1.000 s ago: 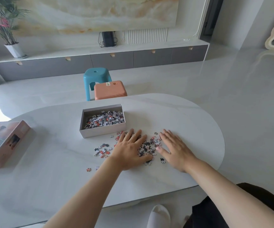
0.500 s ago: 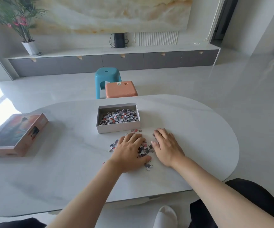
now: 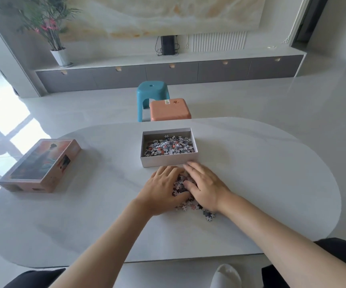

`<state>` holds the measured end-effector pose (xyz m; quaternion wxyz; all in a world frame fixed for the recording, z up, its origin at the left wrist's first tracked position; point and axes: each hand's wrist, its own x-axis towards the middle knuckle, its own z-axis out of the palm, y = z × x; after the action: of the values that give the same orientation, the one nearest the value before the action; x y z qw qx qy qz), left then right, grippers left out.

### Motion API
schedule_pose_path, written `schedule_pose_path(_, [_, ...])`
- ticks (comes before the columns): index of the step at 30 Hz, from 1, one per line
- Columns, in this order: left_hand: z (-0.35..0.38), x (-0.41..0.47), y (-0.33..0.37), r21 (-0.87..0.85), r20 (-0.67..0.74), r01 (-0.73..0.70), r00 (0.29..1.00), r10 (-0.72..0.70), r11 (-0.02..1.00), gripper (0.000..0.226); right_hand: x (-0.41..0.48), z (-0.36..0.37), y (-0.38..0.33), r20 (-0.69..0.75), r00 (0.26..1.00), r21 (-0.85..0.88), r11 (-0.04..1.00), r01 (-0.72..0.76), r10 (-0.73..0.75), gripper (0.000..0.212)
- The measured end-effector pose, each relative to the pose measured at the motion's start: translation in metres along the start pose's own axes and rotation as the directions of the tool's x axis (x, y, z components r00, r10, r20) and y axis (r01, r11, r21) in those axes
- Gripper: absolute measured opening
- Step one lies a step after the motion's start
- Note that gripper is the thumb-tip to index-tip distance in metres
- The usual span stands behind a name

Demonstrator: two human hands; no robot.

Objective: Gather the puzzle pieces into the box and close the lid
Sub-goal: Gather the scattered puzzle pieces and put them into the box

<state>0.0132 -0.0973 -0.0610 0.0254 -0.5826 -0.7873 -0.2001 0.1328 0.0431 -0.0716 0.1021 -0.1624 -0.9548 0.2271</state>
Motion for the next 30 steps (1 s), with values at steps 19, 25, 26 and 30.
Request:
schedule_pose_path(19, [-0.029, -0.009, -0.045, -0.357, 0.034, 0.309, 0.947, -0.318, 0.882, 0.076, 0.024, -0.043, 0.01, -0.096, 0.986, -0.236, 0.965, 0.114, -0.14, 0.045])
schedule_pose_path(25, [-0.032, -0.008, -0.027, -0.075, -0.091, 0.248, 0.963, -0.254, 0.966, 0.069, -0.008, -0.051, -0.001, -0.218, 0.974, -0.154, 0.988, 0.031, -0.065, 0.057])
schedule_pose_path(26, [-0.033, -0.008, -0.023, -0.005, -0.162, 0.205, 0.966, -0.203, 0.979, 0.065, -0.02, -0.042, -0.004, -0.191, 0.98, -0.185, 0.983, 0.019, -0.055, 0.064])
schedule_pose_path(30, [-0.023, -0.01, -0.011, 0.018, -0.142, -0.098, 0.985, 0.1, 0.995, 0.048, -0.045, -0.005, -0.008, 0.131, 0.991, -0.271, 0.962, 0.001, 0.036, 0.087])
